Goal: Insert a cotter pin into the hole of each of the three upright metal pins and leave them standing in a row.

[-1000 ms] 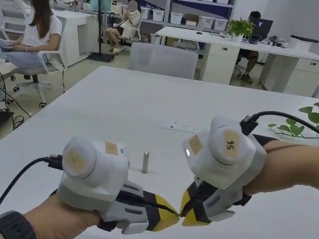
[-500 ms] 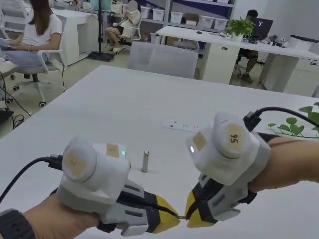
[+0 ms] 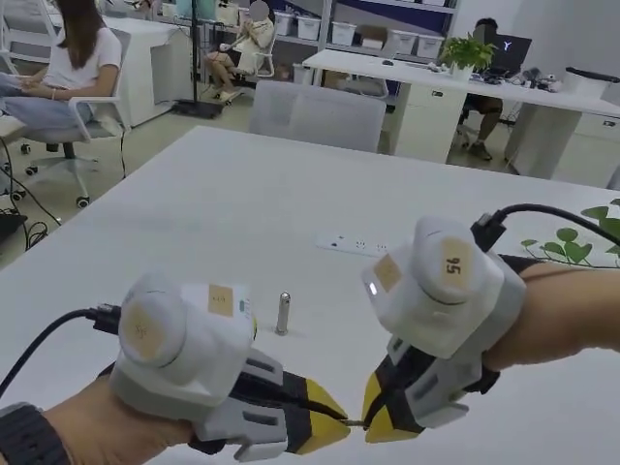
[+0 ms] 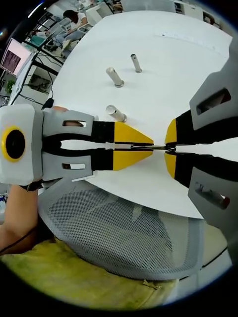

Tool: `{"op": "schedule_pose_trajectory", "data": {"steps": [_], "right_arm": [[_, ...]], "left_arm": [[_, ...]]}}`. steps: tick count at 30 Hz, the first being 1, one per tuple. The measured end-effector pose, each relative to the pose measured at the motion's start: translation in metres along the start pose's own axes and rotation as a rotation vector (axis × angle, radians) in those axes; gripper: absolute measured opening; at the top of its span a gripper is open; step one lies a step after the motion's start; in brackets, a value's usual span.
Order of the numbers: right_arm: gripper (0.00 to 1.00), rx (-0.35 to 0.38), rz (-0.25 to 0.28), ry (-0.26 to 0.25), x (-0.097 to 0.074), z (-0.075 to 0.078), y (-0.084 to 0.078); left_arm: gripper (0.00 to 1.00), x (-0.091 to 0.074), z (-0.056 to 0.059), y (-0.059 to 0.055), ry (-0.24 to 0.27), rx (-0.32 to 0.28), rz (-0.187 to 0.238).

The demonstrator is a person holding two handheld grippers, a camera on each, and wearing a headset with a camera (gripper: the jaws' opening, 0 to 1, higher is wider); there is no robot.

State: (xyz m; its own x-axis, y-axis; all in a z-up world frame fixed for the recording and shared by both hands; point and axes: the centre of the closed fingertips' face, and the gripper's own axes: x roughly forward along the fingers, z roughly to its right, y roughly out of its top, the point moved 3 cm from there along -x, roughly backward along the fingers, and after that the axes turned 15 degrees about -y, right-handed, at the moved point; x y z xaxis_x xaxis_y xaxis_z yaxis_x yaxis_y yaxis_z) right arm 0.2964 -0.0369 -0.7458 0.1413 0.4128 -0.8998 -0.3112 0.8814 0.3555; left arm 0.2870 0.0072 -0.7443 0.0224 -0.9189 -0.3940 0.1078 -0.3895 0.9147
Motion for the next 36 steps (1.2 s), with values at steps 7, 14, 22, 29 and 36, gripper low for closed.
{"op": "schedule_pose_trajectory", "data": {"steps": [7,14,22,29,36], "right_arm": [[0.03,-0.025,-0.009,-0.039,-0.001,0.003,0.002],[0.02,-0.019,-0.012,-0.067,-0.001,0.007,0.002],[0.02,0.002,-0.014,-0.087,-0.001,0.010,0.004],[0.02,0.015,-0.009,-0.099,-0.001,0.012,0.005],[0.02,0.024,0.000,-0.106,-0.002,0.013,0.006]], "left_arm": [[0.00,-0.001,-0.003,-0.001,0.018,-0.010,0.003],[0.00,-0.002,-0.005,0.001,0.034,-0.021,0.026],[0.01,-0.004,-0.007,0.004,0.048,-0.027,0.050],[0.09,-0.002,-0.006,0.006,0.044,-0.041,0.070],[0.24,-0.005,-0.007,0.010,0.049,-0.074,0.120]]}}
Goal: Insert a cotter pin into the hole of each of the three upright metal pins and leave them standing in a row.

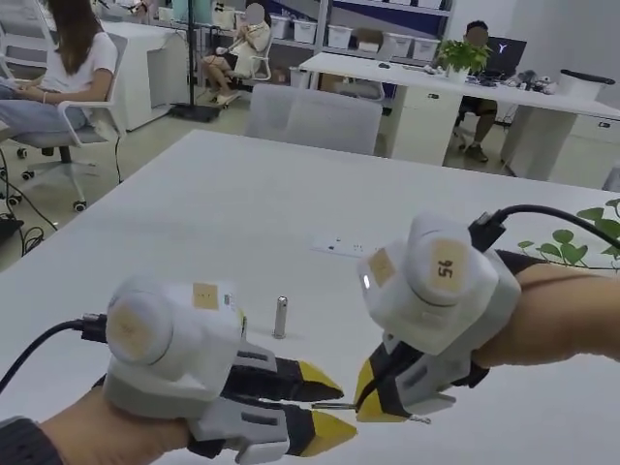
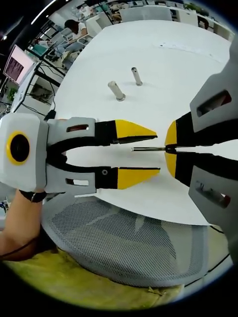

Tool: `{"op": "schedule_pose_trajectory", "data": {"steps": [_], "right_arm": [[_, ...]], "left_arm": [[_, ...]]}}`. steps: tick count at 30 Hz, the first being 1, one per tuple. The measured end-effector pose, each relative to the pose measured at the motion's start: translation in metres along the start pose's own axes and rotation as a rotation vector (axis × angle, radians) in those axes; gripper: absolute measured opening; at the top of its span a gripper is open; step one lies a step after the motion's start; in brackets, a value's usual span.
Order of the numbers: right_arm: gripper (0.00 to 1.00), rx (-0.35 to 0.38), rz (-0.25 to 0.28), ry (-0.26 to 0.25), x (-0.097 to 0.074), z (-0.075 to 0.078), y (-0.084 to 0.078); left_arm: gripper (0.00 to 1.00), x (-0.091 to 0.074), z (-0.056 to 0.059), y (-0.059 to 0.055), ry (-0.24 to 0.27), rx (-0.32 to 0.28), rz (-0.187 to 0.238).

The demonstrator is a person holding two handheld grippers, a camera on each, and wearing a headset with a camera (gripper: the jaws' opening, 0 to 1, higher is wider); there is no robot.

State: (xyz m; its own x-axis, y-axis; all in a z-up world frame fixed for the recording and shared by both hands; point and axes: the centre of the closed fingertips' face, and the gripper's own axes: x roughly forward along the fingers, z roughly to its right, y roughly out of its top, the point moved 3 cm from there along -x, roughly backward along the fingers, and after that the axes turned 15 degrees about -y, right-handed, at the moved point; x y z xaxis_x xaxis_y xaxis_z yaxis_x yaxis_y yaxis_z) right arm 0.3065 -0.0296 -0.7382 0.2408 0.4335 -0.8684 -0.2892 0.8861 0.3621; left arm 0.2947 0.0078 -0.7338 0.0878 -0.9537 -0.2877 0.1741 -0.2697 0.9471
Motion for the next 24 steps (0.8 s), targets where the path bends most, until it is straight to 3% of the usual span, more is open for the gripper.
{"op": "schedule_pose_trajectory", "data": {"steps": [8,13,14,18,24], "right_arm": [[0.02,0.012,0.008,-0.008,0.000,0.003,0.001],[0.02,0.016,0.012,-0.013,0.000,0.004,0.002],[0.02,0.017,0.013,-0.013,0.000,0.005,0.002],[0.02,0.019,0.014,-0.015,0.001,0.006,0.003],[0.02,0.024,0.015,-0.020,0.001,0.008,0.003]], "left_arm": [[0.47,-0.005,-0.004,0.006,0.027,-0.005,0.030],[0.59,-0.014,-0.011,0.007,0.070,-0.003,0.042],[0.60,-0.018,-0.013,0.009,0.082,-0.015,0.063],[0.60,-0.032,-0.018,0.010,0.103,-0.014,0.090],[0.60,-0.050,-0.022,0.004,0.131,-0.010,0.083]]}}
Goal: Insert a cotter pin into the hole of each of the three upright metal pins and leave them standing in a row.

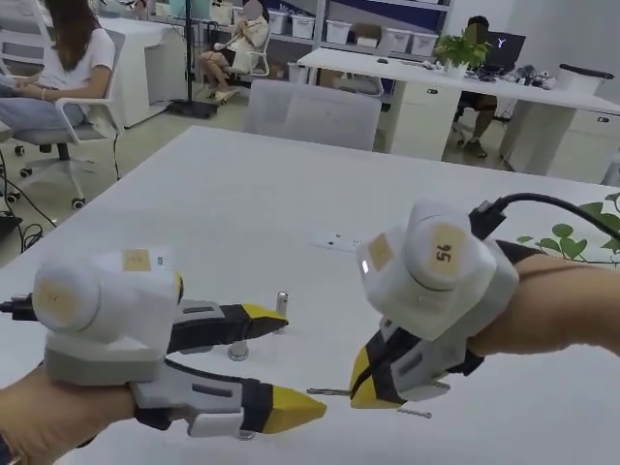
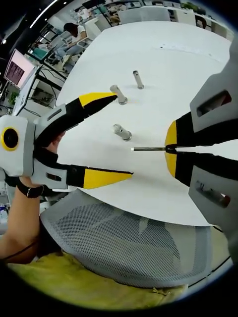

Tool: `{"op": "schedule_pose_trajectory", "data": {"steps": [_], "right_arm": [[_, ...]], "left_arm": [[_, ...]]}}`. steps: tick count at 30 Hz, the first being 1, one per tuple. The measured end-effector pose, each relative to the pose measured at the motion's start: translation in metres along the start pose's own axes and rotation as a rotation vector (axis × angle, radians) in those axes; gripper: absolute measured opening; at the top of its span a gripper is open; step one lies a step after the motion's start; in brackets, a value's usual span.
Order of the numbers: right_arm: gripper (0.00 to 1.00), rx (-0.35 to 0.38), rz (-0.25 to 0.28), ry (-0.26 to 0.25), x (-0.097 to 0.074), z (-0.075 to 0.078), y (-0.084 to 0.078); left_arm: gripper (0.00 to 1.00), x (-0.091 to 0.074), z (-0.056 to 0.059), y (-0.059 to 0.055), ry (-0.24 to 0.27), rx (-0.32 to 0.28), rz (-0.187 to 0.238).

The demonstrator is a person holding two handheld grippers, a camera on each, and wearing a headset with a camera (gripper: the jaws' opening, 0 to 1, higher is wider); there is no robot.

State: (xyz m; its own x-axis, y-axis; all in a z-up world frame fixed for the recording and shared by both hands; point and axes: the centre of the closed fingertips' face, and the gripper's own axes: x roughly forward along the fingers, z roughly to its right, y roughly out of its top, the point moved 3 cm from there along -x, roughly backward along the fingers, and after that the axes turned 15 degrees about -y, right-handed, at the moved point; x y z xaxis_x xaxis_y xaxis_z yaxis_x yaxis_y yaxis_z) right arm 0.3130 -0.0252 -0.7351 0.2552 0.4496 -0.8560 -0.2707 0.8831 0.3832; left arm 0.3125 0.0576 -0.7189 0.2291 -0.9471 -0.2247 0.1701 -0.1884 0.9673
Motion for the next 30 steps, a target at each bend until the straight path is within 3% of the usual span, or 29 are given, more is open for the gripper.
{"op": "schedule_pose_trajectory", "data": {"steps": [12,22,30], "right_arm": [[0.02,0.019,-0.004,-0.009,-0.001,0.002,-0.001],[0.02,0.042,-0.017,-0.011,0.004,0.006,-0.004],[0.02,0.065,-0.031,-0.005,0.014,0.007,-0.009]], "left_arm": [[0.57,-0.023,-0.011,-0.032,0.022,-0.039,-0.053],[0.49,-0.018,-0.023,-0.058,0.006,-0.095,-0.050],[0.41,-0.012,-0.026,-0.076,-0.015,-0.107,-0.062]]}}
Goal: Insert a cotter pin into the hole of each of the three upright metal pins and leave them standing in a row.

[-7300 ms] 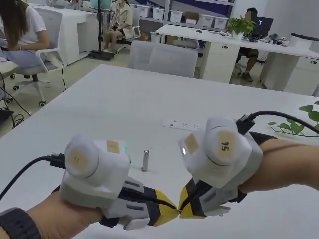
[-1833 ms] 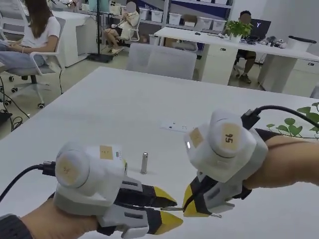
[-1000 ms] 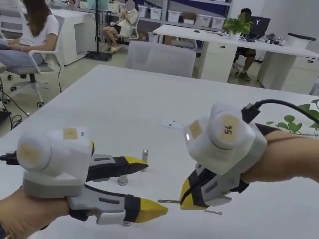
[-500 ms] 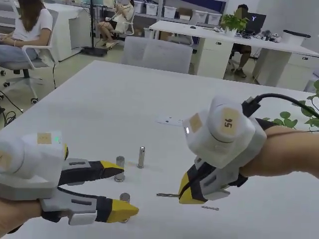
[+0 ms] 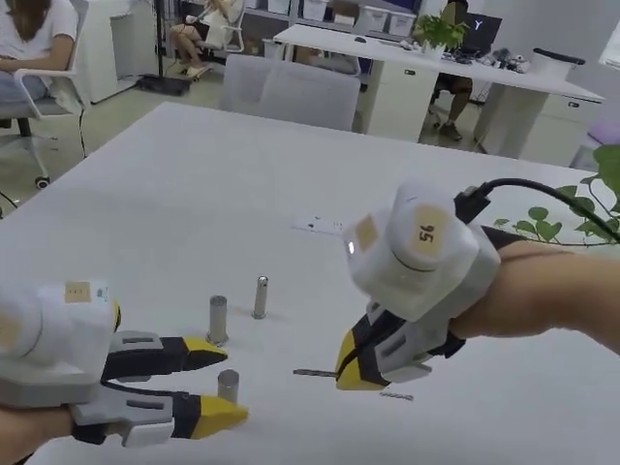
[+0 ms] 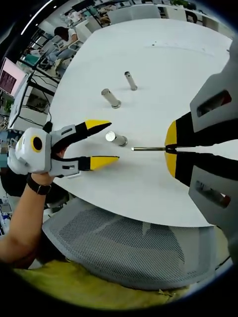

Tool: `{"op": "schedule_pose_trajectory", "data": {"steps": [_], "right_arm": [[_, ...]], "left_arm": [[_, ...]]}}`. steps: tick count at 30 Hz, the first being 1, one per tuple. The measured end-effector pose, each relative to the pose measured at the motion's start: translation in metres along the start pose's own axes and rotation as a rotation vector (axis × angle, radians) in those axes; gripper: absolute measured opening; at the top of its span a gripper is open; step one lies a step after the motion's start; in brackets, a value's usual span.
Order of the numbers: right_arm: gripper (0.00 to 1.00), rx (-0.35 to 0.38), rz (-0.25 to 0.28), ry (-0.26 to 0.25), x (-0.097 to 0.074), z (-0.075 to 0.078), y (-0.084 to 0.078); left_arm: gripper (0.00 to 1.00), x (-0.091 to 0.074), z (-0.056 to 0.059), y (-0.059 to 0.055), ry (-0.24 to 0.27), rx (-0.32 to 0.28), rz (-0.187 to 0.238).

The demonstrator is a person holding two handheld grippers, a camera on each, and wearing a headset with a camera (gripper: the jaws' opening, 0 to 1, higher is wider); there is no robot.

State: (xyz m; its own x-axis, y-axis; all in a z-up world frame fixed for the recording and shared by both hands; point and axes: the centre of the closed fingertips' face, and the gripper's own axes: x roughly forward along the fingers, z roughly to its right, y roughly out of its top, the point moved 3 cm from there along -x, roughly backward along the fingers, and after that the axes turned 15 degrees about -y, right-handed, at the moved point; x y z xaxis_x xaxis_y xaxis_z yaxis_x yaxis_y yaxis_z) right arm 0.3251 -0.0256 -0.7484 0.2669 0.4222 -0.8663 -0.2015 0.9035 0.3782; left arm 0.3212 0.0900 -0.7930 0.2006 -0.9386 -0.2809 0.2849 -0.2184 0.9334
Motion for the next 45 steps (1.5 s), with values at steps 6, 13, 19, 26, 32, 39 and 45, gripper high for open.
{"op": "schedule_pose_trajectory", "data": {"steps": [6,13,19,26,32,39,45], "right_arm": [[0.02,0.002,-0.017,0.005,0.008,-0.001,0.000],[0.02,0.014,-0.042,0.001,0.018,0.001,0.003],[0.02,0.014,-0.063,-0.003,0.029,0.001,0.008],[0.02,0.014,-0.092,-0.005,0.039,0.000,0.007],[0.02,0.039,-0.103,-0.005,0.047,0.001,0.008],[0.02,0.056,-0.103,-0.012,0.054,0.003,0.014],[0.02,0.056,-0.112,-0.002,0.059,0.000,0.015]], "left_arm": [[0.37,0.005,-0.004,-0.005,-0.013,-0.004,-0.003],[0.34,0.008,-0.007,-0.012,-0.030,-0.009,0.000],[0.31,0.010,-0.009,-0.016,-0.038,-0.008,-0.006],[0.28,0.012,-0.011,-0.017,-0.049,0.002,0.001],[0.23,0.015,-0.012,-0.020,-0.057,0.012,-0.008],[0.18,0.017,-0.013,-0.022,-0.057,0.026,-0.020],[0.13,0.017,-0.015,-0.023,-0.051,0.037,-0.018]]}}
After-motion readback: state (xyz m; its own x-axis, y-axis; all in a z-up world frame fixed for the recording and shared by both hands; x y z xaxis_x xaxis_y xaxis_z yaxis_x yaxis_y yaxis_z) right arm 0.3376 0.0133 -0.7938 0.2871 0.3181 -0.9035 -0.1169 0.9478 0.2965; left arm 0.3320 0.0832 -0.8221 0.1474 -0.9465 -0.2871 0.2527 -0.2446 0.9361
